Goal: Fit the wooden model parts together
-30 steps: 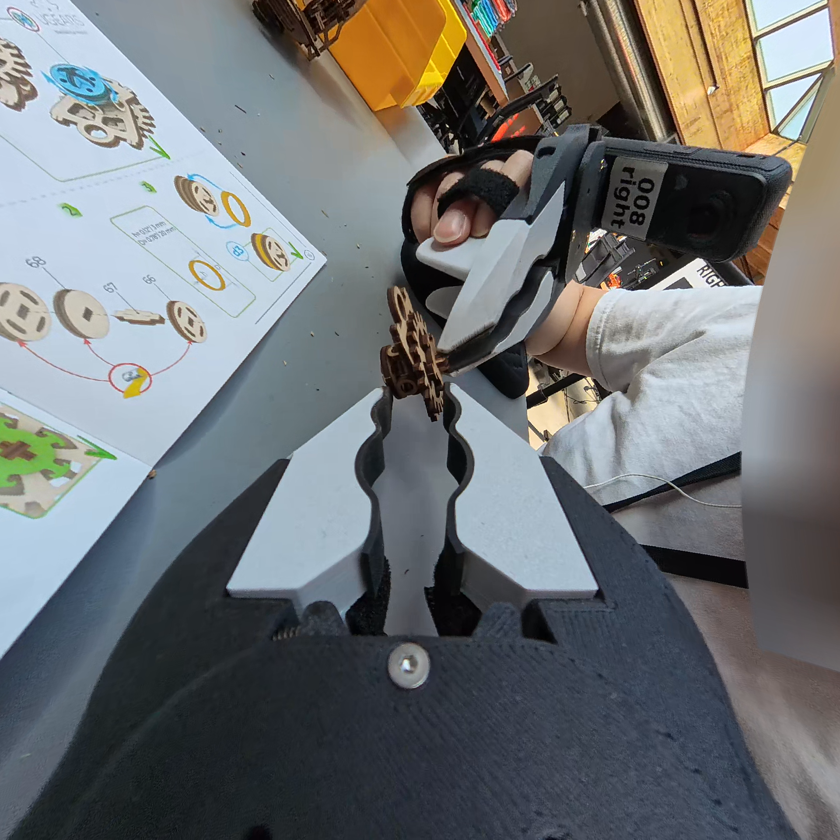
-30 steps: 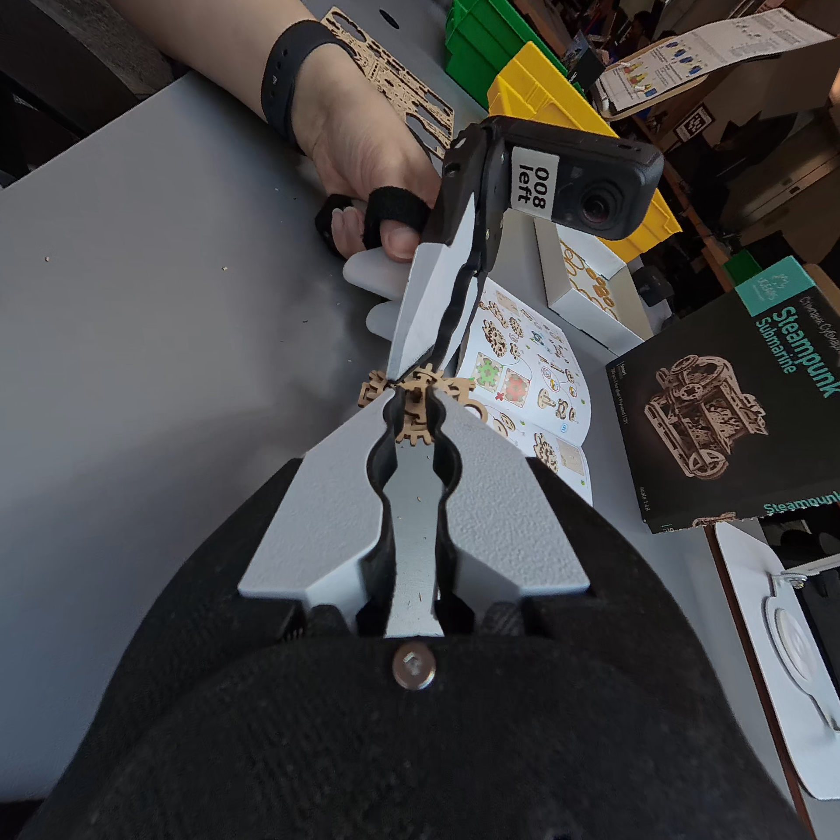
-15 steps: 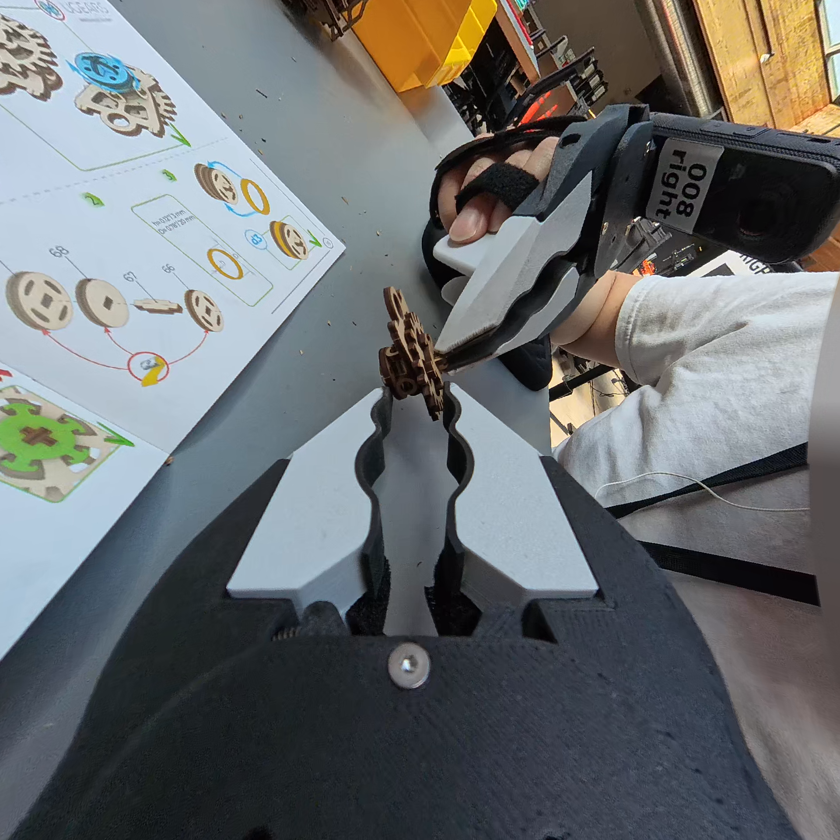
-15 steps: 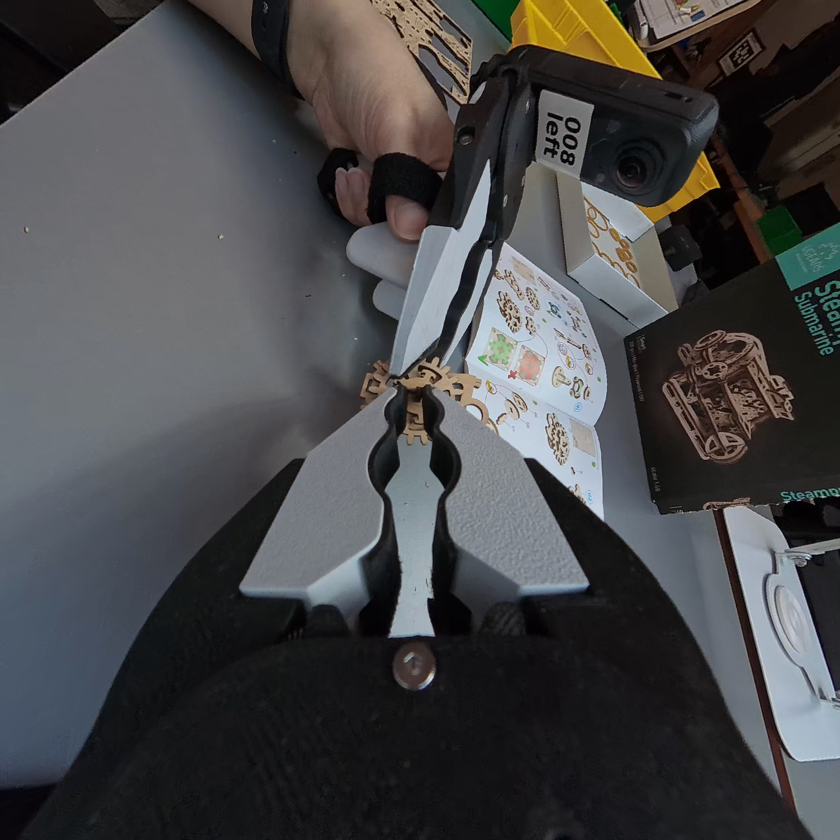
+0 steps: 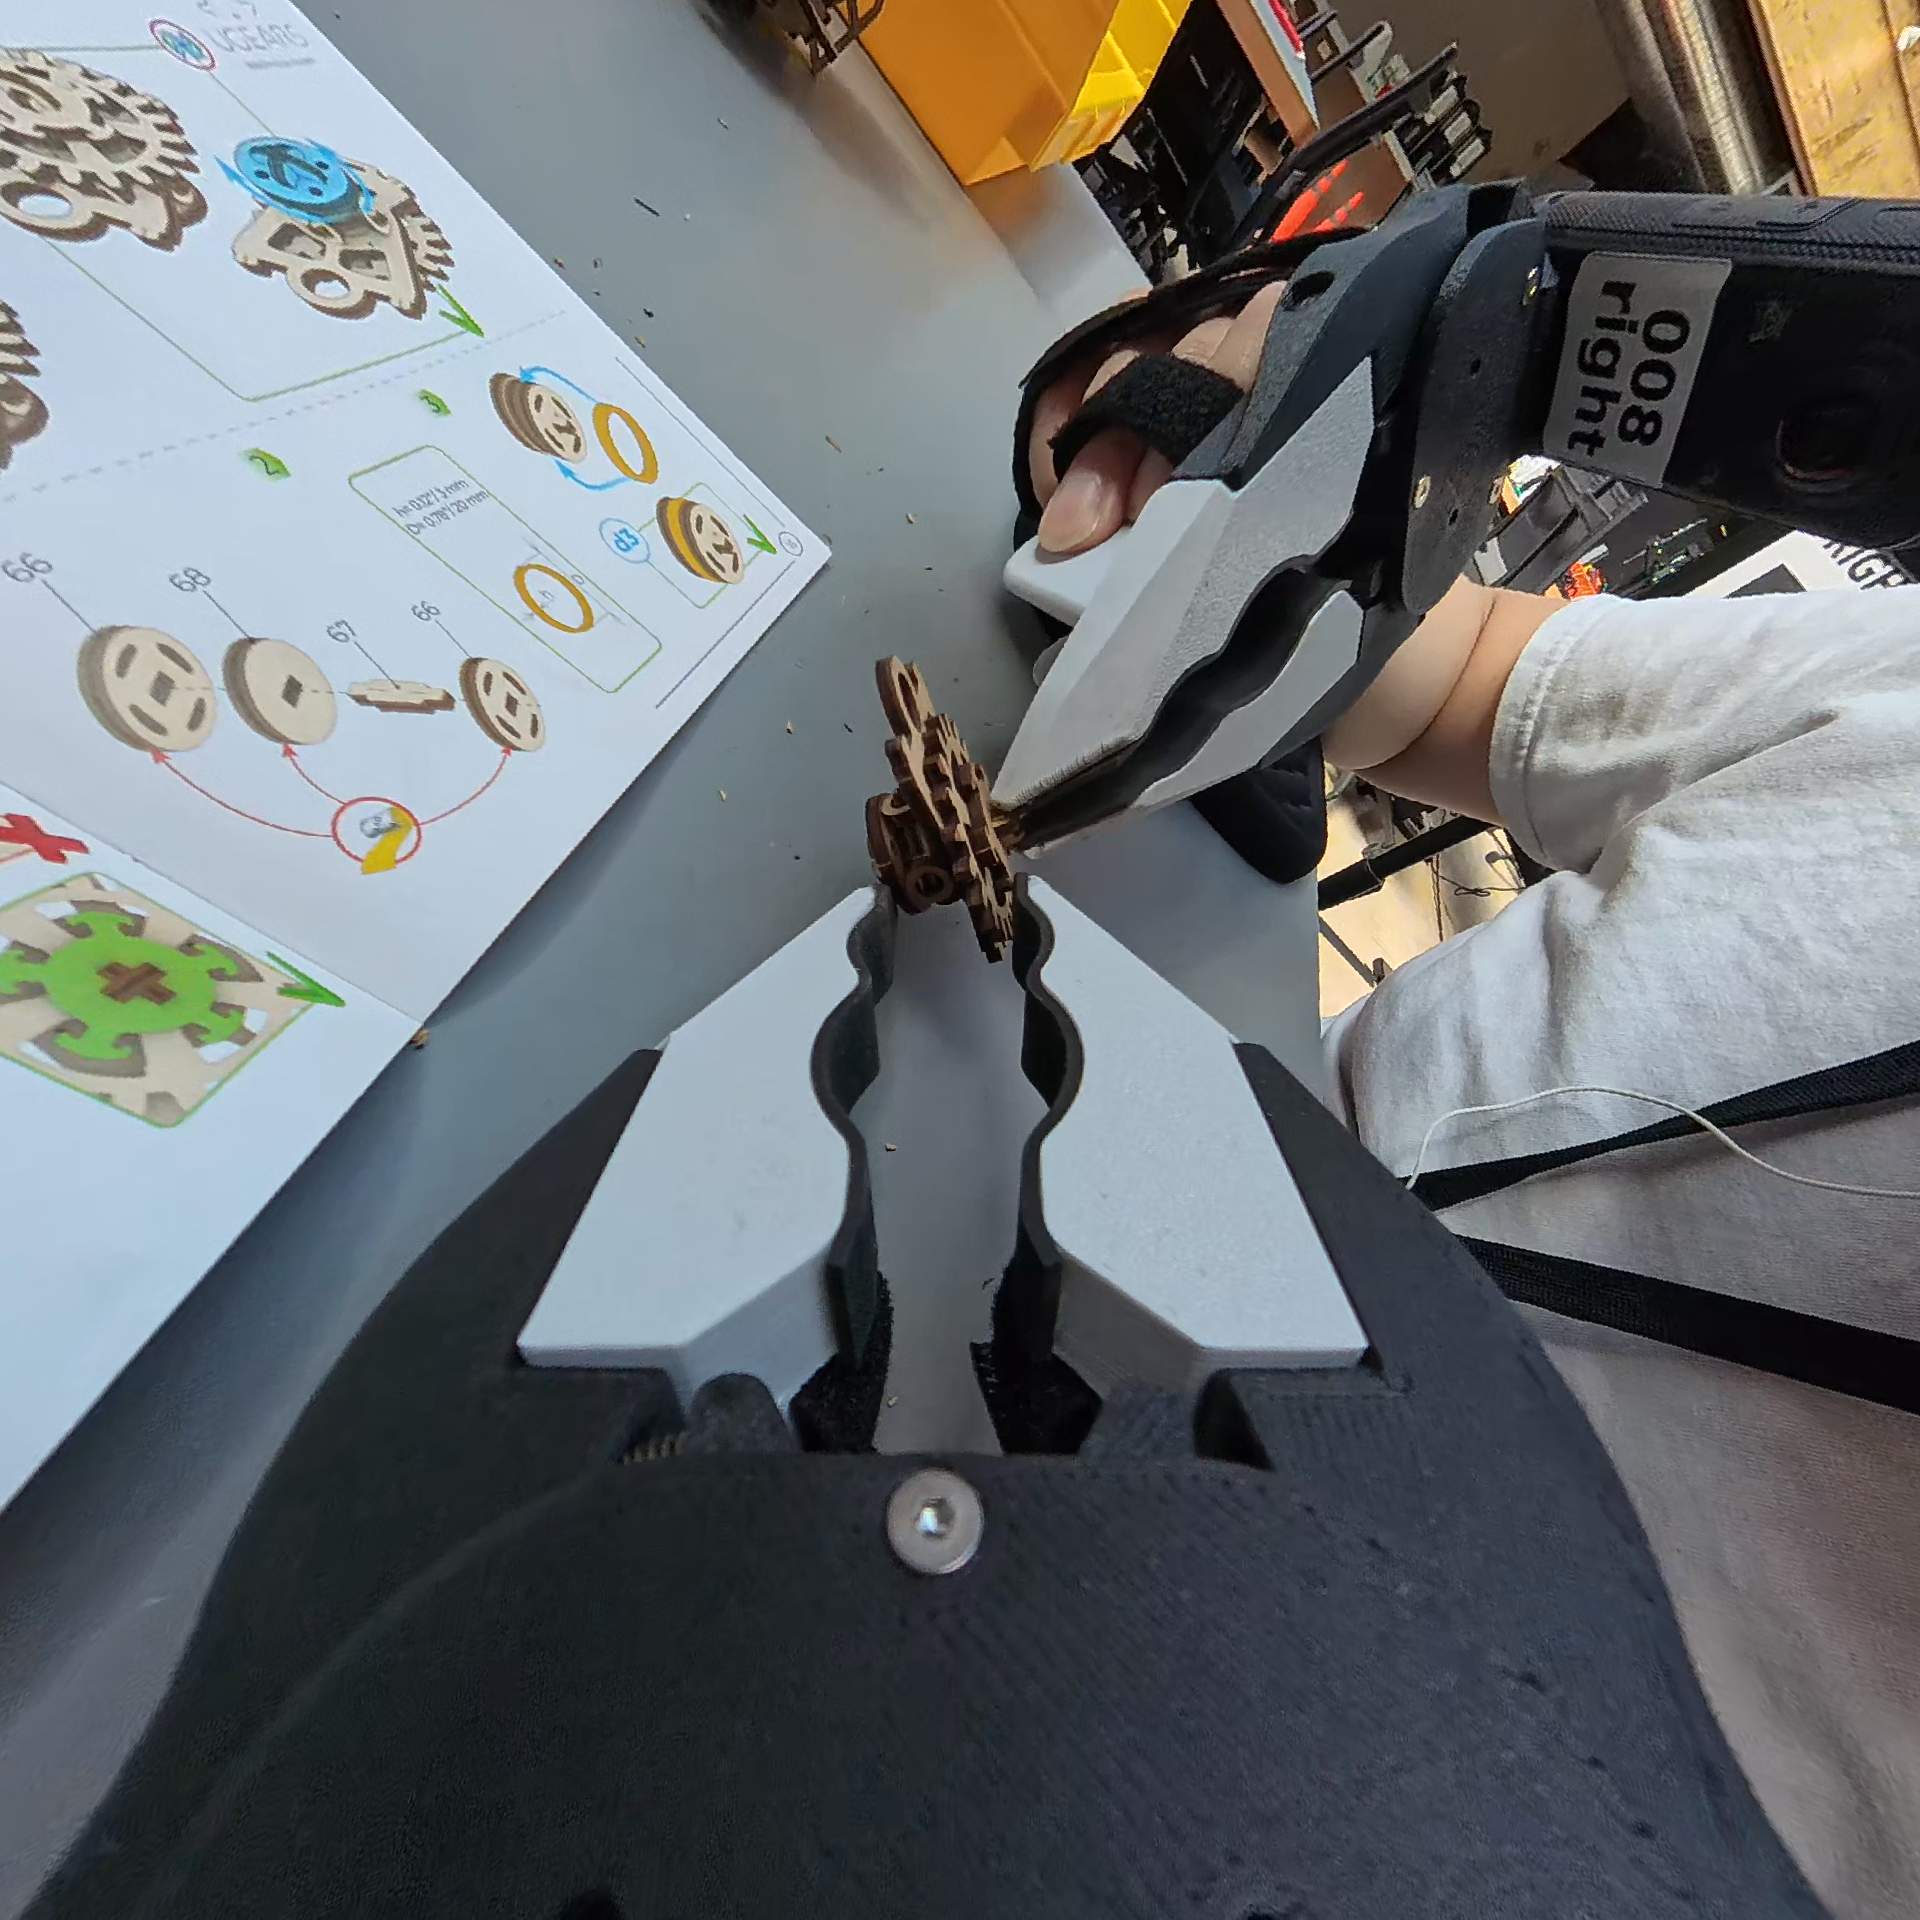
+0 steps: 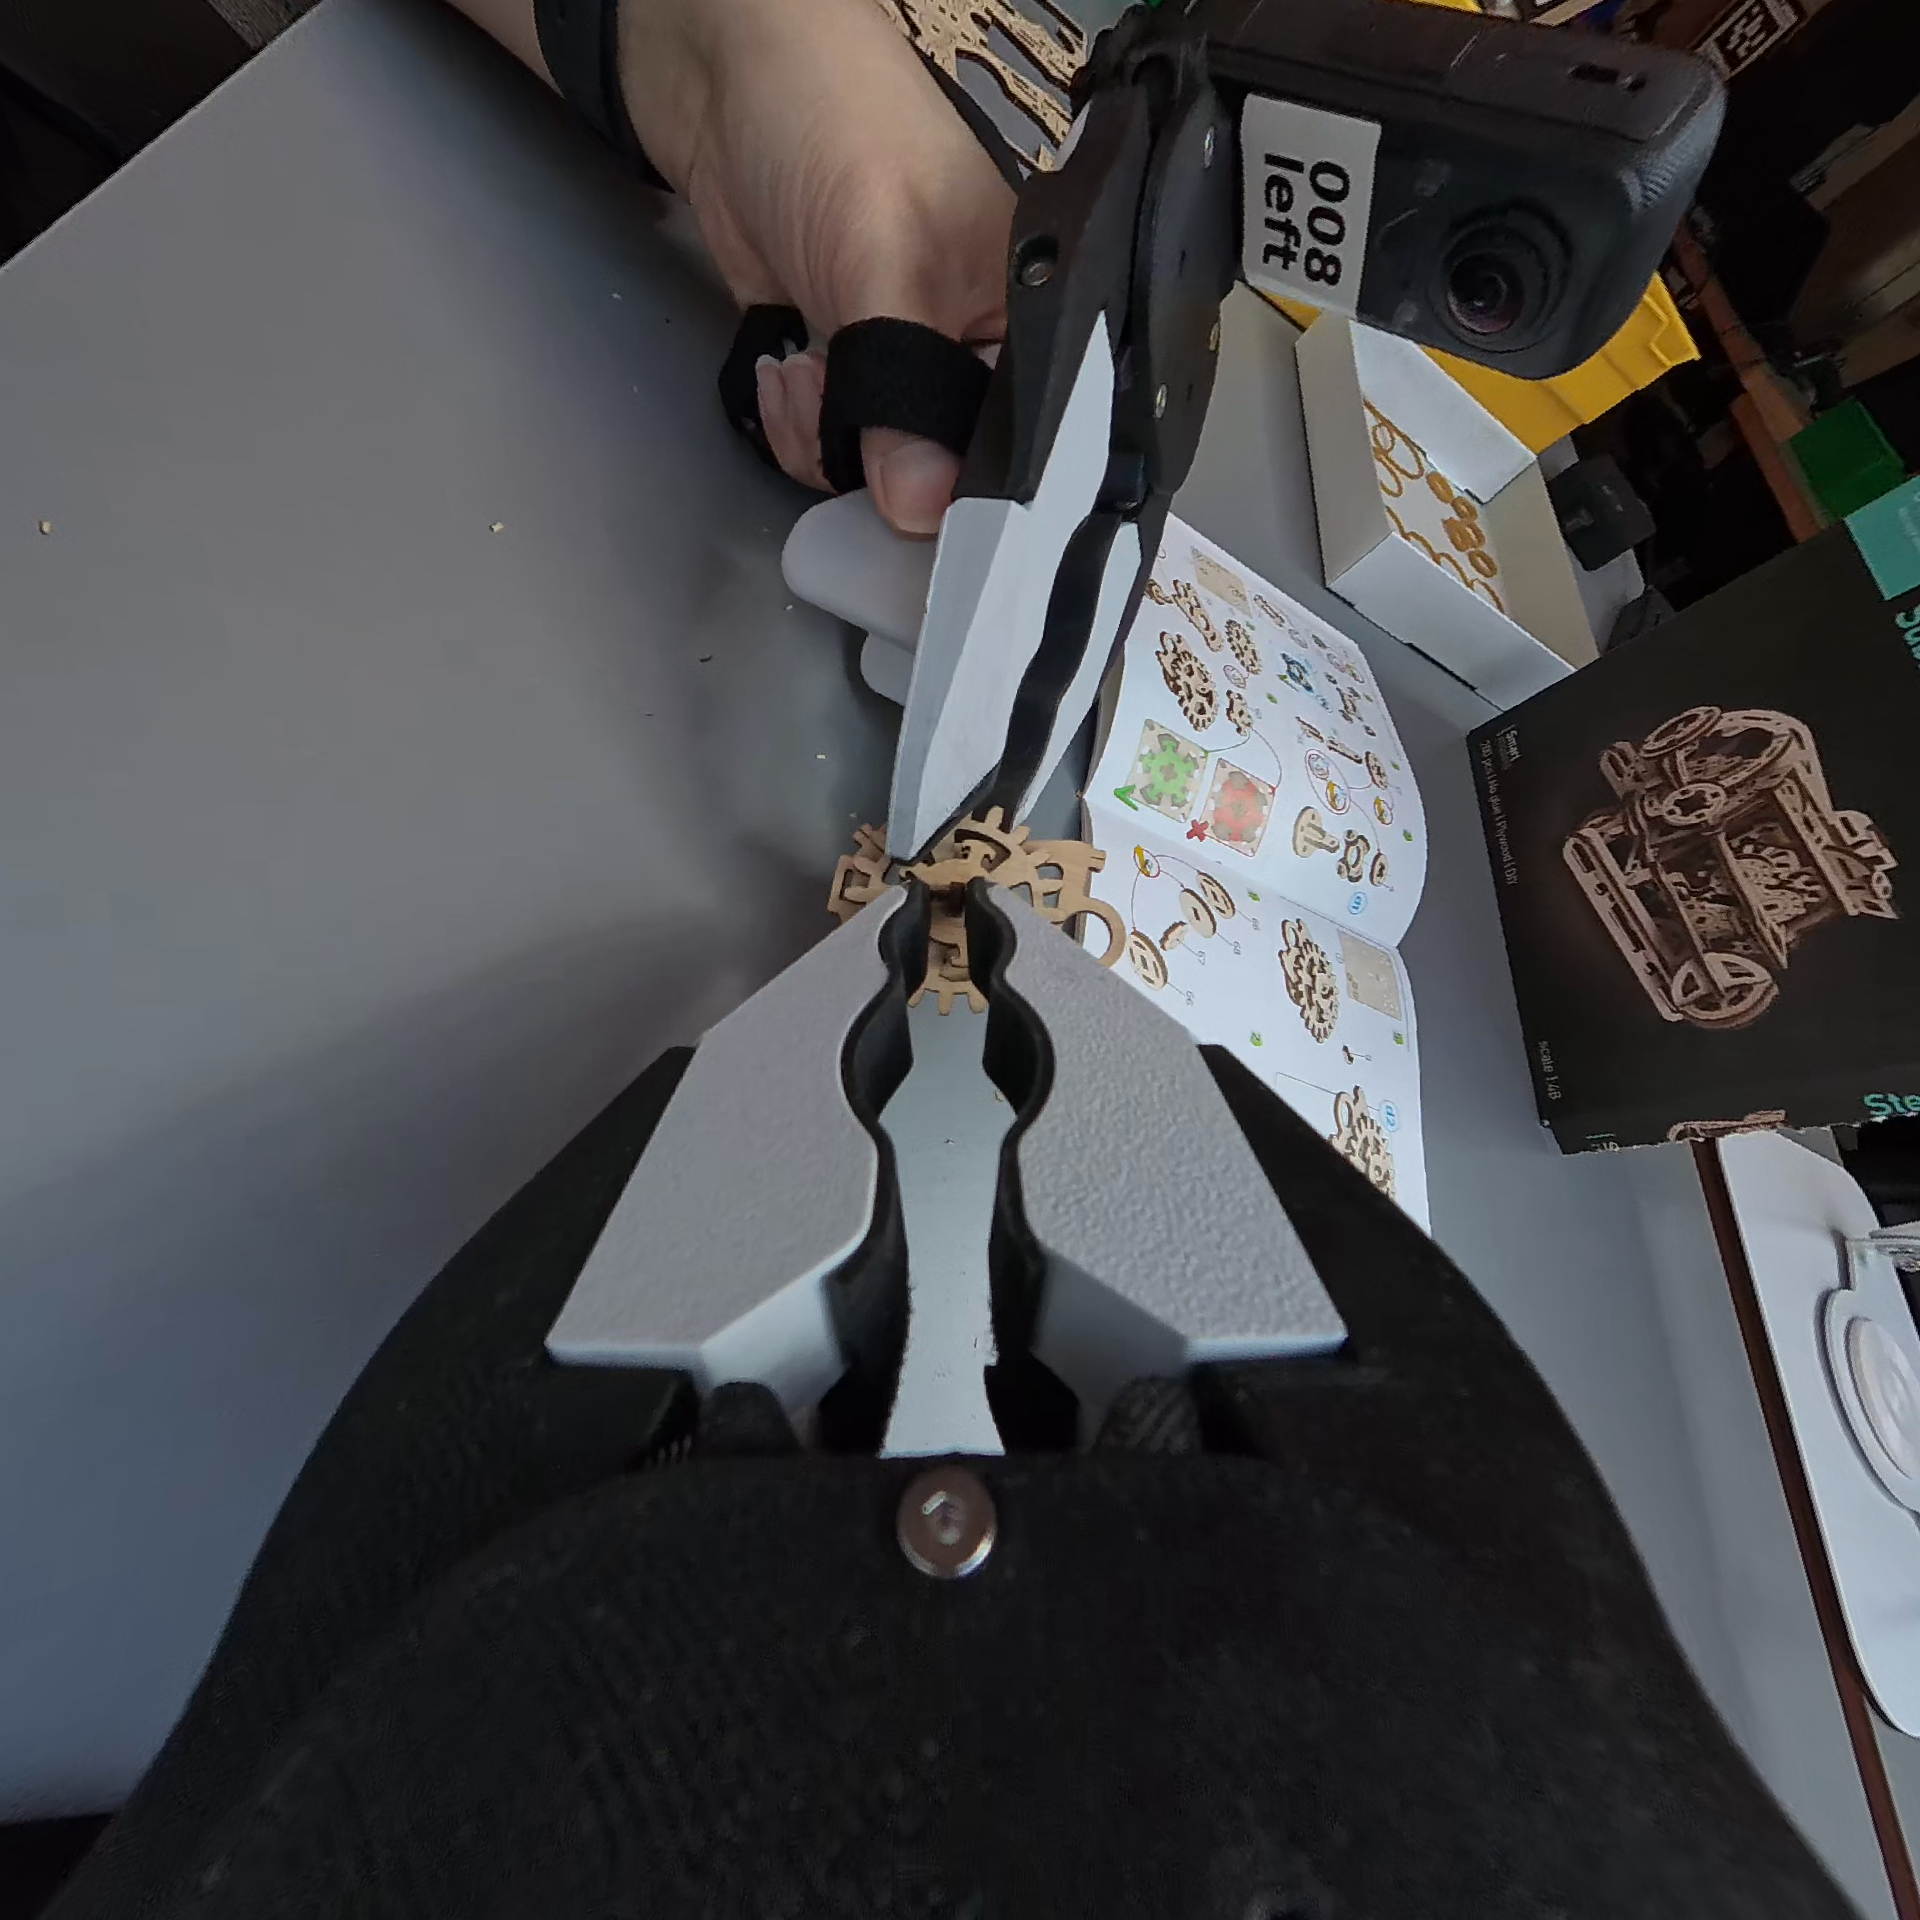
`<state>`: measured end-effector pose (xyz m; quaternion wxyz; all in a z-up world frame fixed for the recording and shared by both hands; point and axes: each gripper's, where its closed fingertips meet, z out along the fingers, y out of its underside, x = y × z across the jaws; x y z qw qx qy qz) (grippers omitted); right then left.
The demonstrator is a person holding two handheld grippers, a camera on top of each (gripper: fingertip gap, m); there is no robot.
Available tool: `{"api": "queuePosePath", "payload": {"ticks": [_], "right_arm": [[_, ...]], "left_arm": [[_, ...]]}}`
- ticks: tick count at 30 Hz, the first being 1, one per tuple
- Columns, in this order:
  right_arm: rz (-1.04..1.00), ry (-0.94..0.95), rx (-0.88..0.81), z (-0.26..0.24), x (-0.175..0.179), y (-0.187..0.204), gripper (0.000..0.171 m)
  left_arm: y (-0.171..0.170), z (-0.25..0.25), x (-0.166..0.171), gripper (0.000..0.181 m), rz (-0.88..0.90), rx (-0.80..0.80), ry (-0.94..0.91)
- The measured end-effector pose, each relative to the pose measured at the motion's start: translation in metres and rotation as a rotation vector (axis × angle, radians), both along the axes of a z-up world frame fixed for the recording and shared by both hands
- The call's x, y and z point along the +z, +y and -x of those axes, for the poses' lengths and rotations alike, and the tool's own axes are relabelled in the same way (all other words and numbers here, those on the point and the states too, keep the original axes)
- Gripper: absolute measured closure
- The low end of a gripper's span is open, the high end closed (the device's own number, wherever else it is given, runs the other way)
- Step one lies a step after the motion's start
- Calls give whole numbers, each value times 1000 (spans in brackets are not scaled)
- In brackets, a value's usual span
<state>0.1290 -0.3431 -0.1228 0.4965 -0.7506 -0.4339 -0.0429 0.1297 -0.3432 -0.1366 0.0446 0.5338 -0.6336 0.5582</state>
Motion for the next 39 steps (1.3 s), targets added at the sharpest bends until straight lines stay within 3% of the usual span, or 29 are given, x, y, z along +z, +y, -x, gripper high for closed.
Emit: {"api": "queuePosePath", "payload": {"ticks": [5, 6, 8, 12, 15, 19, 24, 28, 31, 33, 34, 36, 39], "right_arm": [[-6, 92, -66, -13, 9, 5, 166], [-13, 106, -87, -19, 11, 6, 166], [-51, 139, -136, -32, 20, 10, 166], [-196, 94, -218, -52, 45, 14, 166], [-308, -3, -245, -55, 62, 12, 166], [-427, -212, -300, -56, 82, 9, 165], [-512, -482, -259, -31, 101, 3, 166], [-483, -376, -228, -16, 108, -1, 166], [-526, -483, -258, -19, 118, -4, 166], [-537, -349, -316, -17, 132, -7, 166], [-496, -344, -319, -12, 120, -3, 166], [-472, -553, -366, -14, 99, 4, 166], [-558, -503, -504, -26, 130, 3, 166]], "left_arm": [[10, -5, 7, 158, -105, 34, -107], [17, -8, 9, 160, -166, 65, -146], [27, -10, 18, 181, -274, 105, -255], [19, -7, 30, 181, -337, 74, -362], [7, -6, 34, 181, -227, 50, -338], [-11, -9, 55, 181, 79, 82, -285], [-20, -19, 82, 181, 187, 142, -312], [-21, -15, 87, 181, 164, 135, -309], [-23, -12, 87, 181, 155, 136, -332], [-21, -12, 93, 181, 194, 144, -346], [-19, -13, 93, 181, 200, 159, -341], [-19, -13, 94, 181, 207, 159, -348], [-18, -12, 97, 181, 257, 180, -341]]}}
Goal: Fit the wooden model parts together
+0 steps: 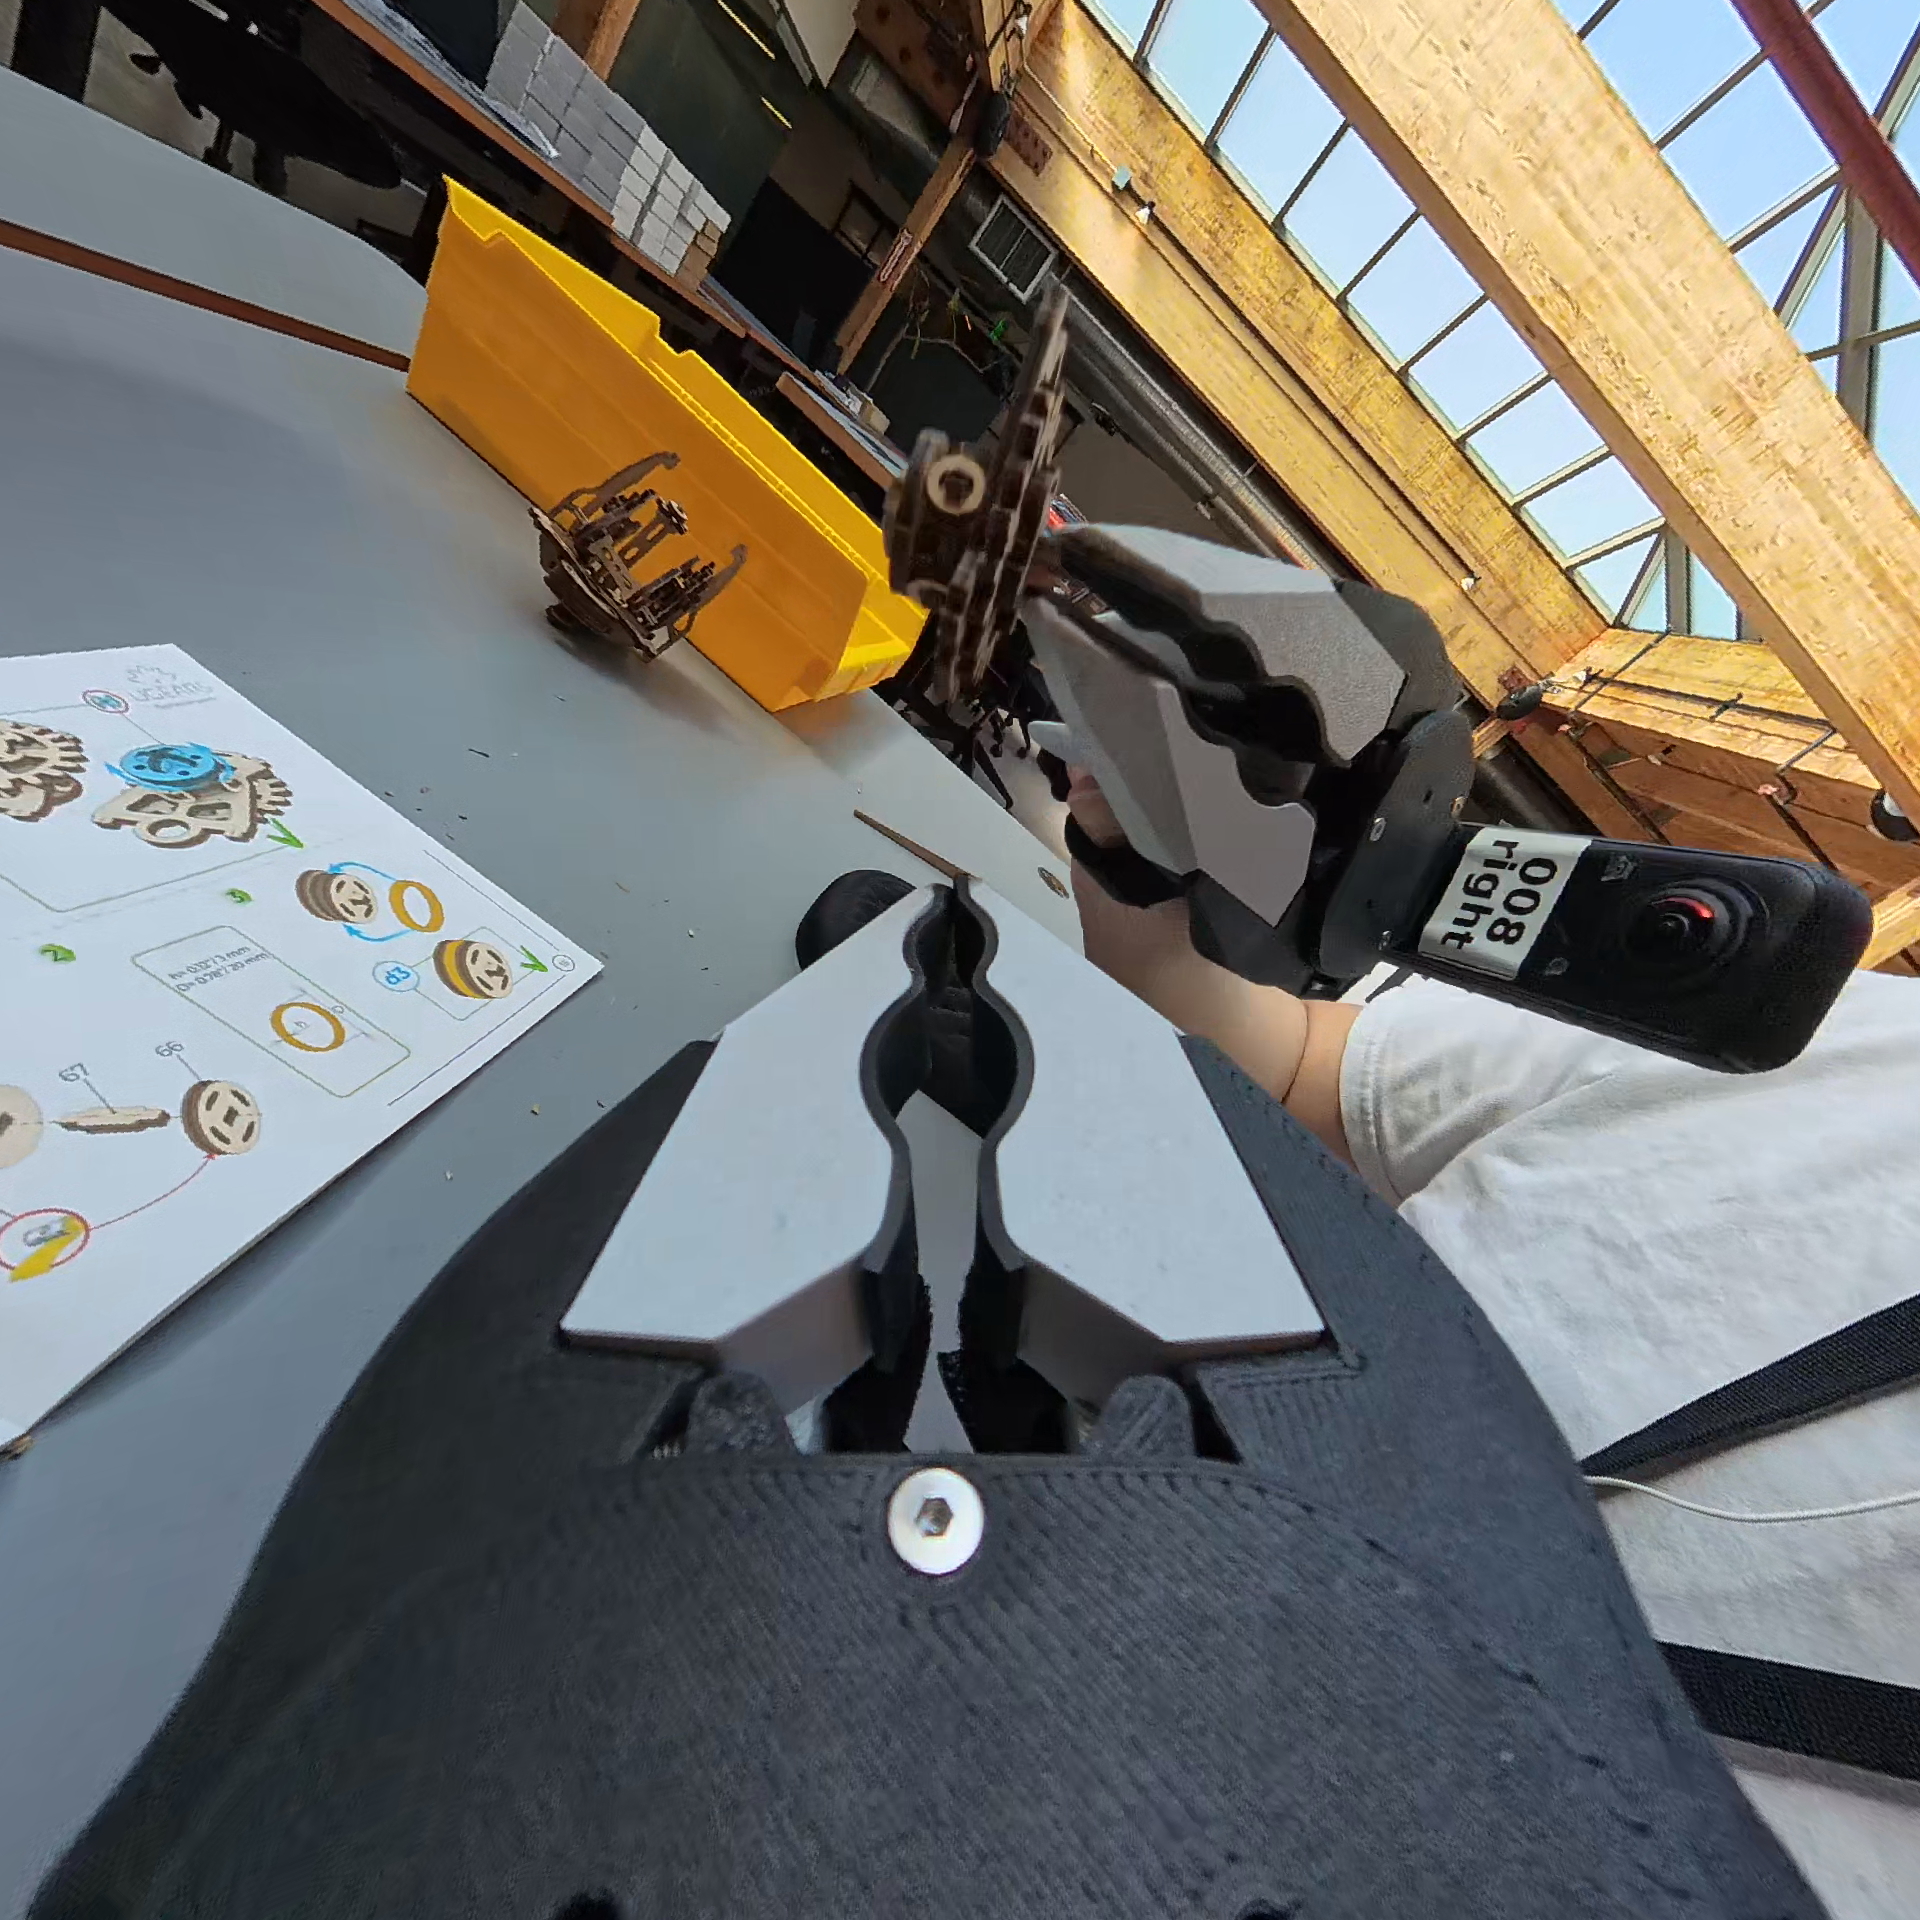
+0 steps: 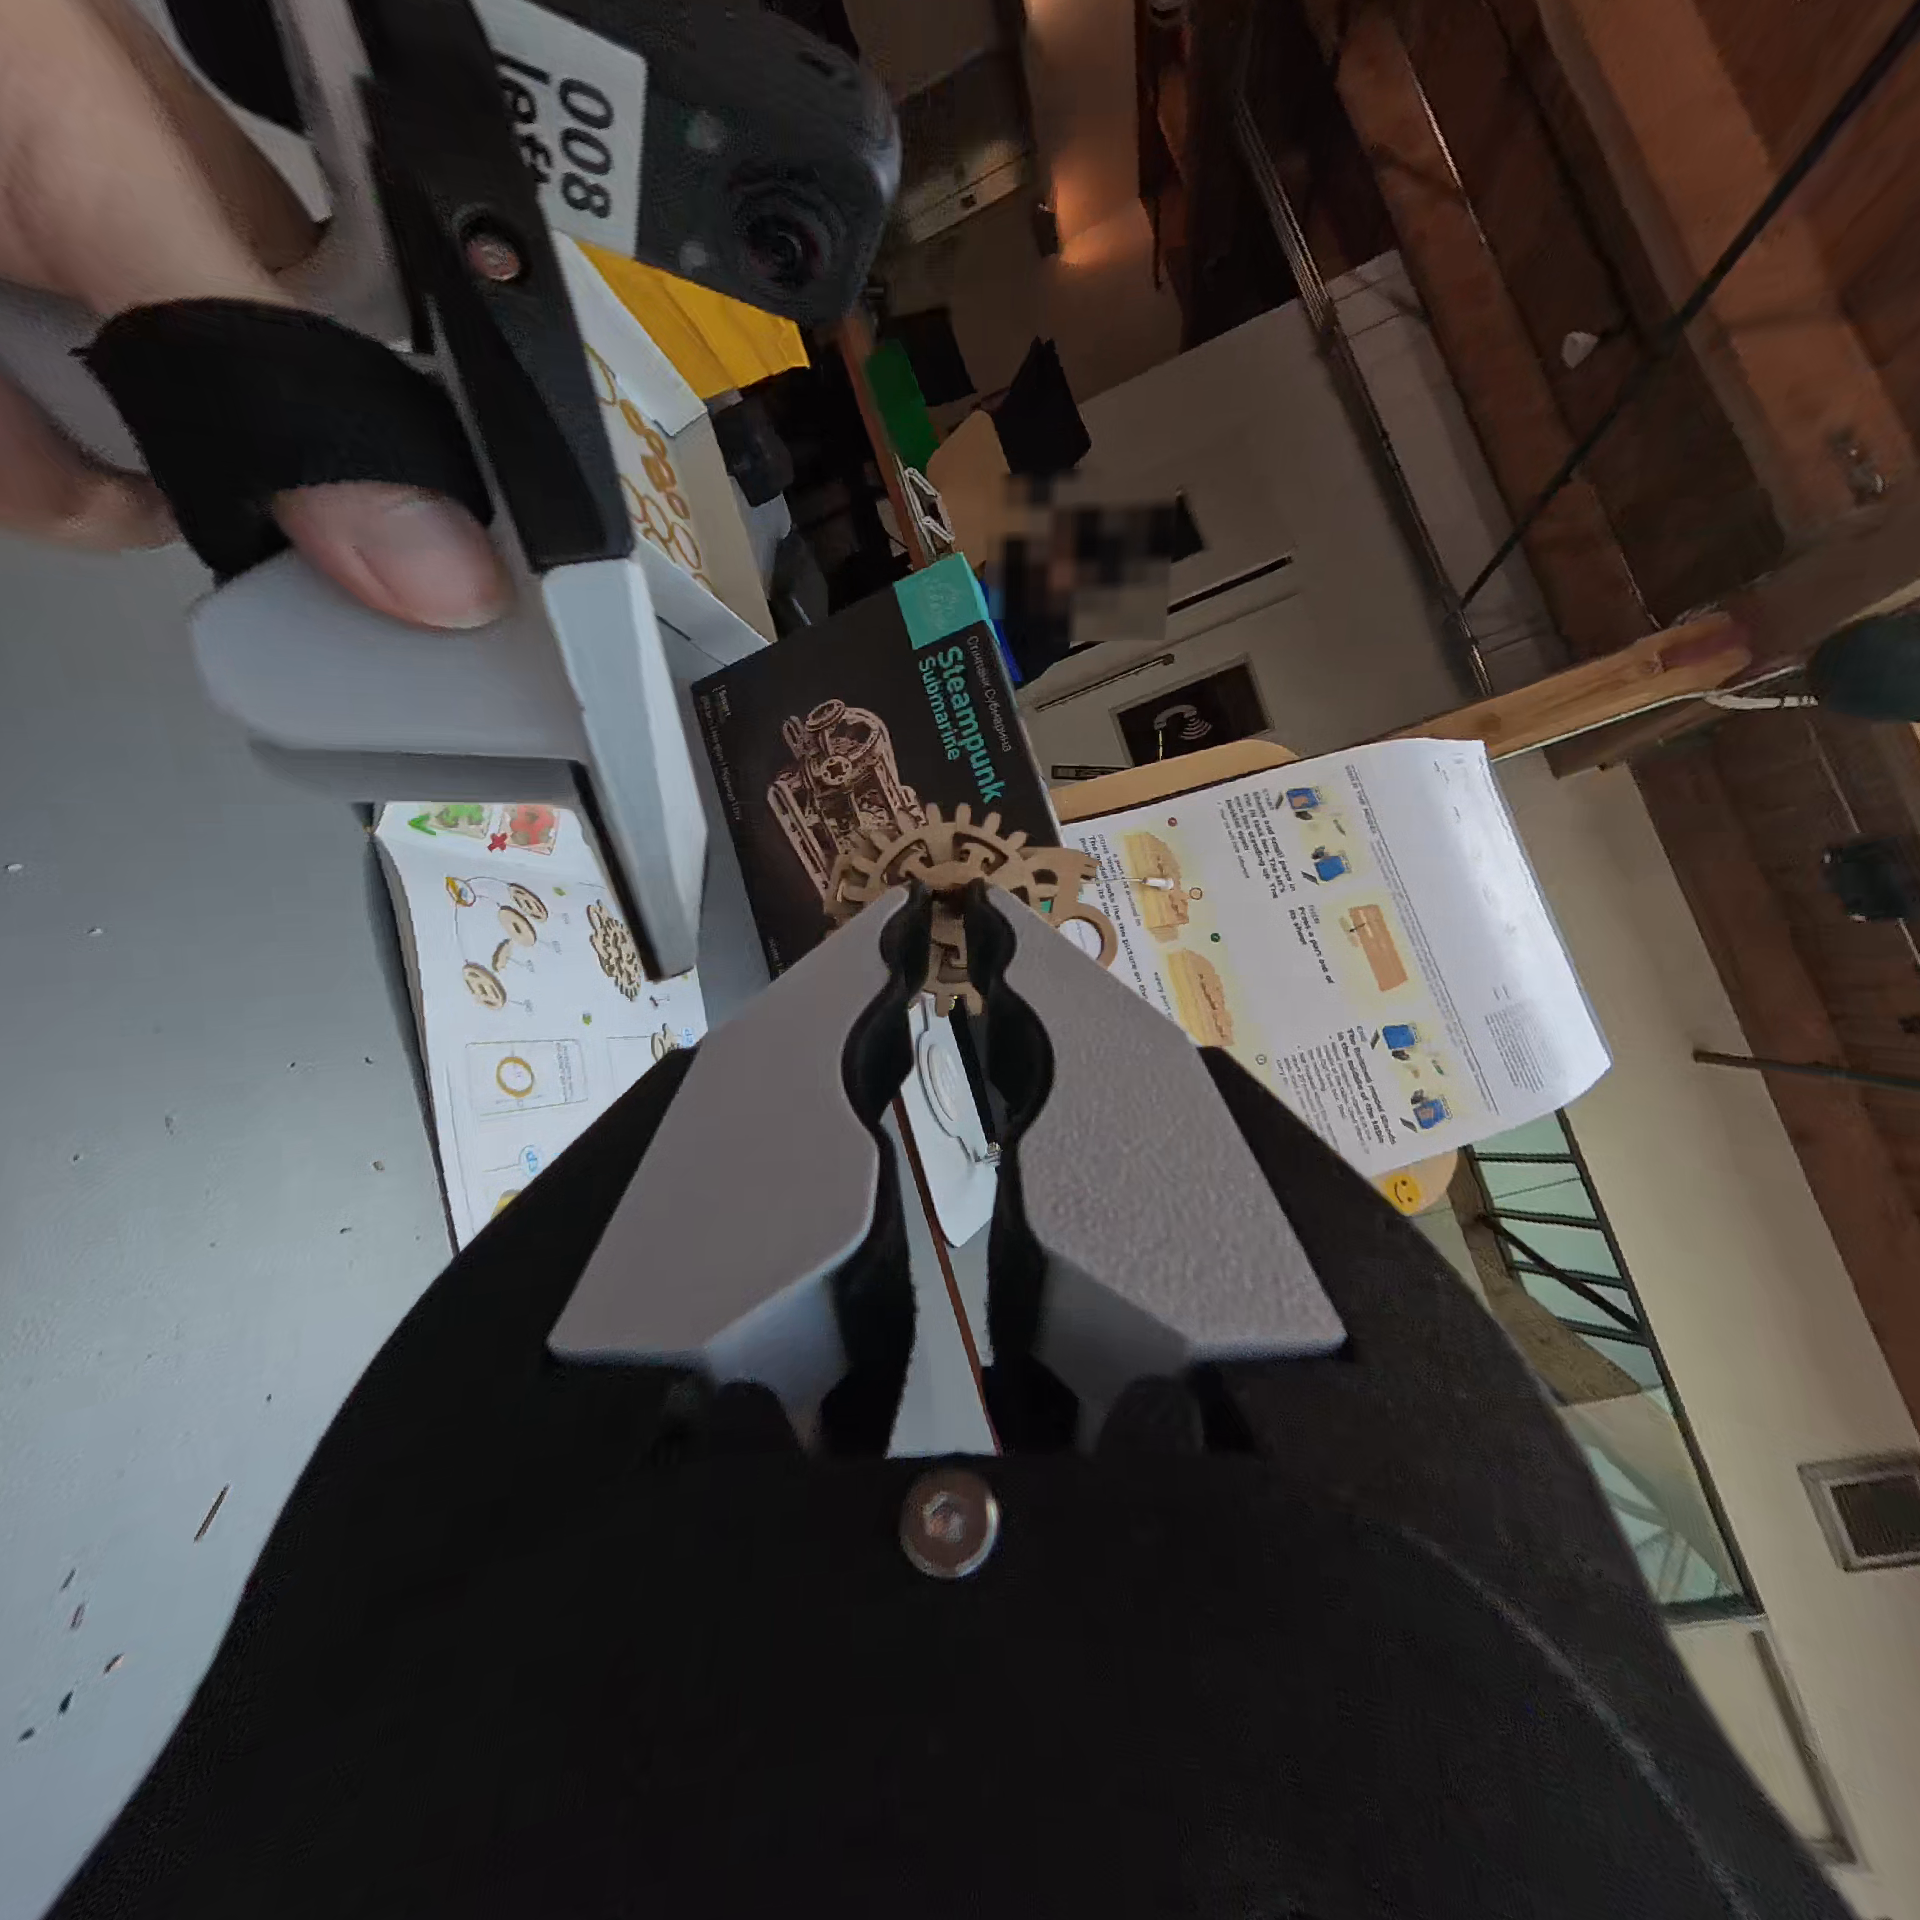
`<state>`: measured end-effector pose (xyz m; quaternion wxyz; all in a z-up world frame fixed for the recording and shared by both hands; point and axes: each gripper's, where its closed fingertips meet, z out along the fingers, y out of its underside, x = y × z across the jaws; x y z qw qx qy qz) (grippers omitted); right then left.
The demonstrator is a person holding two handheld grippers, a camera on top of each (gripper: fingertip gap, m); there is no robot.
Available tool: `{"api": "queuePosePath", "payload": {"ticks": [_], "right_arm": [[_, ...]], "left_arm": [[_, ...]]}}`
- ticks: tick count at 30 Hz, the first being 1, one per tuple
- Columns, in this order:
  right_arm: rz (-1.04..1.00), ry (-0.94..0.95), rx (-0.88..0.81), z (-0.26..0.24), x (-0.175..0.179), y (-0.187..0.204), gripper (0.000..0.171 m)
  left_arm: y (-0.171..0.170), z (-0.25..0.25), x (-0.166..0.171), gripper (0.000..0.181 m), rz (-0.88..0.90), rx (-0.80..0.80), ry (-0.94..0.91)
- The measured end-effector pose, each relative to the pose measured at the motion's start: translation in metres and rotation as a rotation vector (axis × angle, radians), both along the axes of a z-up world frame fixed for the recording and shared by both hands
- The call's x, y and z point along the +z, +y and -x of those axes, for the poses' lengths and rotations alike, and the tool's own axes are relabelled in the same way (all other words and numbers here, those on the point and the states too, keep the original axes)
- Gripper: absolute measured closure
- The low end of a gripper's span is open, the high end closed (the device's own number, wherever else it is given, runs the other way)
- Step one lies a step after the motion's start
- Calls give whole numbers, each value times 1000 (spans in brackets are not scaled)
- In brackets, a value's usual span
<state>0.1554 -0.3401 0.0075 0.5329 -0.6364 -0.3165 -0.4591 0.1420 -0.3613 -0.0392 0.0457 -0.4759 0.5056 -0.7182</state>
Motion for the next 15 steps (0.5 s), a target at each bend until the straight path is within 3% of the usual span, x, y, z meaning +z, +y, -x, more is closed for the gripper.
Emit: {"api": "queuePosePath", "payload": {"ticks": [15], "right_arm": [[-92, 308, 99, 11, 11, 0, 165]], "left_arm": [[6, 14, 23, 181, -191, 144, -221]]}}
